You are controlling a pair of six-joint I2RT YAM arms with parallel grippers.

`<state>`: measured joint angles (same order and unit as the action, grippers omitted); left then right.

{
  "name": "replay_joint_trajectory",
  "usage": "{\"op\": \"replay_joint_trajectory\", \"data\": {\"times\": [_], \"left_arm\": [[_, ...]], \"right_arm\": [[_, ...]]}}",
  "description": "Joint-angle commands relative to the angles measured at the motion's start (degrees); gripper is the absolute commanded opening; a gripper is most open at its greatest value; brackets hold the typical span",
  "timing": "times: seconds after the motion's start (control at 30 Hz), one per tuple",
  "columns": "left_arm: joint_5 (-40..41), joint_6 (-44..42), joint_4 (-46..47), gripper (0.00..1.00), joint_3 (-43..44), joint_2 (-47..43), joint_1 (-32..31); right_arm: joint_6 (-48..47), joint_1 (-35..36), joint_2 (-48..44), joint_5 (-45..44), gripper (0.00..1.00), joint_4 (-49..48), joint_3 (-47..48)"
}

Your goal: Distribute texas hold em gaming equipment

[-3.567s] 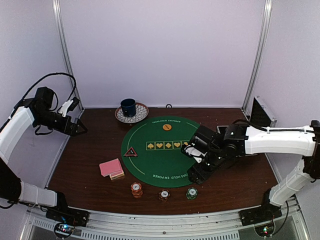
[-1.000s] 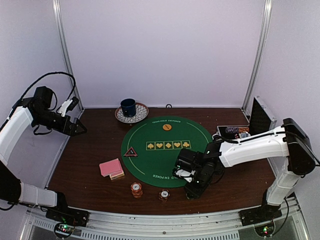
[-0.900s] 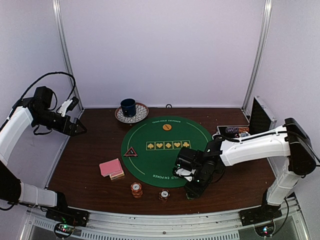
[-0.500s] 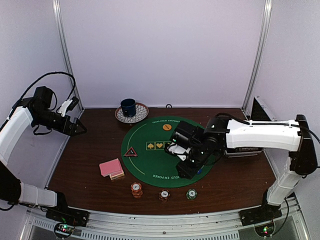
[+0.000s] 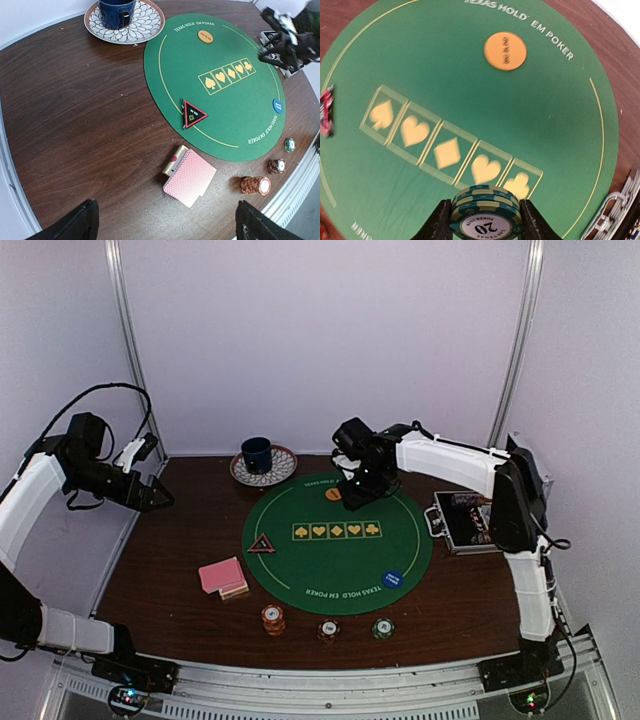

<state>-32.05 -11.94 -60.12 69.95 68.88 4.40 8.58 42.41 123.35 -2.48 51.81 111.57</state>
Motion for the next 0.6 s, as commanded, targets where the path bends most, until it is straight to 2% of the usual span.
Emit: {"op": "replay_joint_trajectory", "data": {"times": [0.0, 0.3, 0.57], "left_arm": [[-1.4, -0.9, 0.1, 0.98, 0.5, -0.6, 0.3], [-1.8, -1.1, 0.1, 0.98, 0.6, -0.7, 0.3], [-2.0, -1.2, 0.0, 0.98, 0.7, -0.4, 0.3]], "right_arm": [[-2.3, -2.6, 7.6, -2.1, 0.13, -0.8, 9.5], [-2.7, -6.0, 19.5, -1.6, 0.15, 0.1, 22.8], [-2.0, -7.4, 23.8, -2.1, 0.18, -0.1, 24.6]]}}
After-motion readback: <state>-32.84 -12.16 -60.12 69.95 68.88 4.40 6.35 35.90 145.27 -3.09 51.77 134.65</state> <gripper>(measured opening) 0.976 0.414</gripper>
